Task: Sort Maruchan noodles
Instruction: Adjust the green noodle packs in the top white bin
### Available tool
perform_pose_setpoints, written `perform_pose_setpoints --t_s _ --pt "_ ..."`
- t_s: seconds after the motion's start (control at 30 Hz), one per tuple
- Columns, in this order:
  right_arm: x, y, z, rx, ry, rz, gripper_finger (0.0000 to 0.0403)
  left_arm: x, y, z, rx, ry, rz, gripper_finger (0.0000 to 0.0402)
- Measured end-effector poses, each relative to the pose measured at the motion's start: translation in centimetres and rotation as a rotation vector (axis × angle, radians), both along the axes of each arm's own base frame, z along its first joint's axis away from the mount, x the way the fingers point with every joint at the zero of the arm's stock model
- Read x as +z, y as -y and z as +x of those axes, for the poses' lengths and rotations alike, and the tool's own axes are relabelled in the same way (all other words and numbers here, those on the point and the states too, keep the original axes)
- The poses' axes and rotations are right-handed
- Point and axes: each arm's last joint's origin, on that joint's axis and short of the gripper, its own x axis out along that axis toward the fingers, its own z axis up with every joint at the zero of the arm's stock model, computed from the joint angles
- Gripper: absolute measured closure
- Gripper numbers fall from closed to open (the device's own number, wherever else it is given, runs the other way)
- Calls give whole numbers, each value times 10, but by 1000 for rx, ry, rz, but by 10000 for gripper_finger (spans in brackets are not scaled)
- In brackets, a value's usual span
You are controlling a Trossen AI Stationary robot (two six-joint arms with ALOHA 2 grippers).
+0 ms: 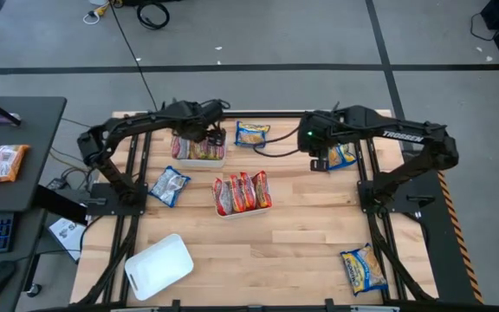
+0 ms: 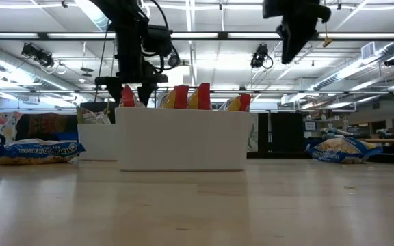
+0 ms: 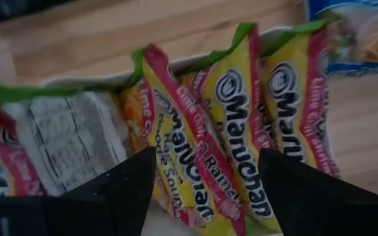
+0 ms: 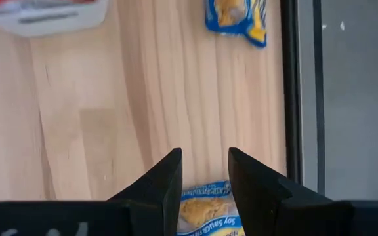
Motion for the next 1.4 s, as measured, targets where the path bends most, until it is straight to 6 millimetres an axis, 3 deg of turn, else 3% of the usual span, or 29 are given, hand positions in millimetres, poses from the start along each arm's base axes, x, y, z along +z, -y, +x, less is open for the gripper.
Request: perform_pose_setpoints --t_s 0.17,0.3,0.63,0.83,0.93,1.07,1.2,1.4 --pt "-7 1 -18 9 35 11 274 -21 -2 9 59 -37 -33 131" --pt "-2 0 -32 5 80 11 274 -38 -5 14 97 -80 -61 154" --pt "22 -3 -68 -34 219 -12 274 -36 -1 13 113 -69 -103 277" --pt "27 4 -75 -76 259 -35 274 -36 -1 13 21 -87 -122 377" --pt "27 8 -75 -94 262 -39 274 -36 -2 12 -4 -93 -123 392" --pt "27 9 -75 -120 275 -35 274 -24 0 8 -40 -57 -127 397" --pt "27 10 -75 -146 289 -25 274 5 -1 -7 -89 22 -82 398" --pt "28 13 -68 -191 344 -14 274 25 -19 -34 -141 142 -88 399"
